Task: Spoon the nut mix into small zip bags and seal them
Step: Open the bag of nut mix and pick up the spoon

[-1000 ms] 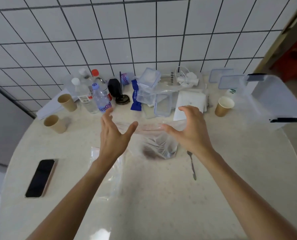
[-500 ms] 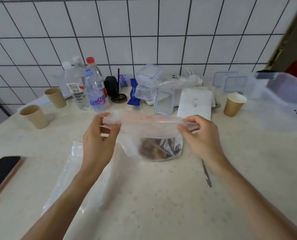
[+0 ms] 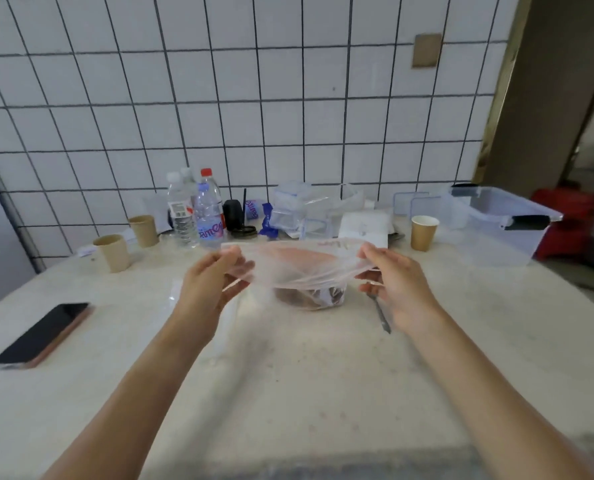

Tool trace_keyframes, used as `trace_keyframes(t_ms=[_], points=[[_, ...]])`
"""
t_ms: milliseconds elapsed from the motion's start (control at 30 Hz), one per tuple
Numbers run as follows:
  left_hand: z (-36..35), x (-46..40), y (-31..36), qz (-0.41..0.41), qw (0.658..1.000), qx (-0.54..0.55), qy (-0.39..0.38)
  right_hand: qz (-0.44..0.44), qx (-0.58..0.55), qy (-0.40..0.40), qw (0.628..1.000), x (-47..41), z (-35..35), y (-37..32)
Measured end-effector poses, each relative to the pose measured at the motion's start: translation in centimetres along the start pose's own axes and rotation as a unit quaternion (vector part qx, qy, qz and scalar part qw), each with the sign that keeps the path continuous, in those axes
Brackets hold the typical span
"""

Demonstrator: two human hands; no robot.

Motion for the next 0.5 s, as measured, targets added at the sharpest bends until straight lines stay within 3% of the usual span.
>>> trace_keyframes(t_ms=[200, 300, 400, 500], points=[[-1.9, 1.5, 0.2, 0.058, 0.992, 0.108, -0.036, -0.037, -0.09, -0.018, 0.995, 1.8, -0.2, -0.9], [-2.0, 2.1, 0.5, 0.026, 0.999, -0.024, -0.04, -0.075, -0.174, -0.03, 0.981, 2.1, -0.4, -0.5], [-2.1, 2.4, 1.5, -0.039, 0.981, -0.185, -0.04, -0.096, -0.221, -0.052, 0.969, 2.0, -0.6, 0.0], [-1.7, 1.5, 1.5, -0.043, 0.981, -0.187, -0.012, -0.106, -0.238, -0.055, 0.964, 1.3, -0.9, 0.7]])
Point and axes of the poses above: each hand's wrist, its own x-axis away from the middle knuckle, its own z-axis out of the back of the hand, y = z × x, the point moved 9 cm from there along -x, towards the middle knuckle
